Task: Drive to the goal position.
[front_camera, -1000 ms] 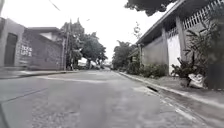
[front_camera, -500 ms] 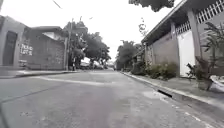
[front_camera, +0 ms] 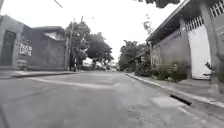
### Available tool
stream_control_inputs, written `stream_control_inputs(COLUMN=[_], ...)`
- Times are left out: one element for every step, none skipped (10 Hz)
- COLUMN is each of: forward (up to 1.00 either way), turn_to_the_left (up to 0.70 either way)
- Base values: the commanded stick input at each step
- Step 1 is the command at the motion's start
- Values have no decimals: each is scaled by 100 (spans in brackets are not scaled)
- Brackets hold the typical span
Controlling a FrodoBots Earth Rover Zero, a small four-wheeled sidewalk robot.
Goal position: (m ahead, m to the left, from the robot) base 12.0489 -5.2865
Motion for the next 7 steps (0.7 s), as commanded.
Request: stream_control_inputs(forward=[100,99,99,100,100,100,100], turn_to_the_left=[-40,-40,-40,-40,-39,-28,-11])
